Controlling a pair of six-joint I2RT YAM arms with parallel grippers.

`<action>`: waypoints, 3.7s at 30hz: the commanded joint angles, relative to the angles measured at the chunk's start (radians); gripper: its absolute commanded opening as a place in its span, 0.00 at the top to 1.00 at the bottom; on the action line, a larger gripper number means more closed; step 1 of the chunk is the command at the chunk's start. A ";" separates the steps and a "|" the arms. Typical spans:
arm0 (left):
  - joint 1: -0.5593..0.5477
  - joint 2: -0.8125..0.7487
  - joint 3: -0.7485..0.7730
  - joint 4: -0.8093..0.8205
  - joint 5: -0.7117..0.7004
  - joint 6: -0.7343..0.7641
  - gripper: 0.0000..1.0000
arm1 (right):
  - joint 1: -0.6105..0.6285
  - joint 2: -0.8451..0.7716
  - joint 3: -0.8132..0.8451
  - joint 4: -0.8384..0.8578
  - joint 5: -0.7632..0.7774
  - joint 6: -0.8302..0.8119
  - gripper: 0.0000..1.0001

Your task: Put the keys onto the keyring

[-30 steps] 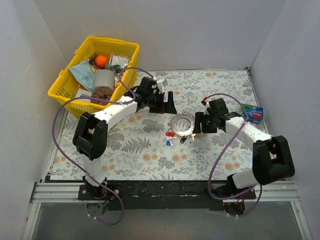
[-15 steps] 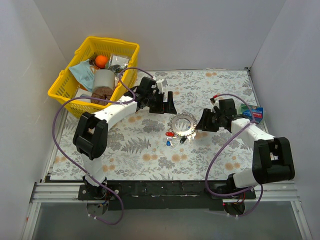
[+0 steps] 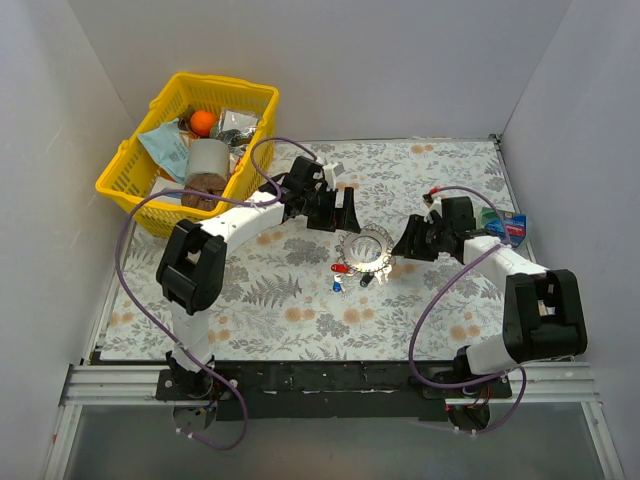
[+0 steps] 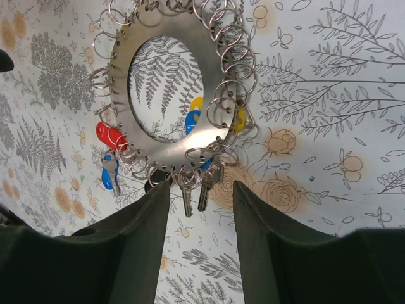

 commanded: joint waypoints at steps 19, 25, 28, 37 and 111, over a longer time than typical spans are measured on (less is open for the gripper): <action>-0.009 -0.004 0.034 -0.004 0.039 -0.001 0.14 | -0.114 0.080 -0.149 0.258 -0.203 -0.011 0.53; -0.009 -0.007 0.034 -0.001 0.051 -0.002 0.13 | -0.131 0.099 -0.143 0.242 -0.193 -0.054 0.57; -0.009 -0.006 0.031 0.003 0.056 -0.001 0.13 | -0.131 0.116 -0.137 0.238 -0.201 -0.065 0.58; -0.007 -0.007 0.028 0.005 0.057 -0.004 0.13 | -0.131 0.179 -0.106 0.232 -0.233 -0.092 0.59; -0.009 -0.029 -0.015 0.017 0.088 0.018 0.14 | -0.016 0.135 0.102 0.132 -0.213 -0.129 0.90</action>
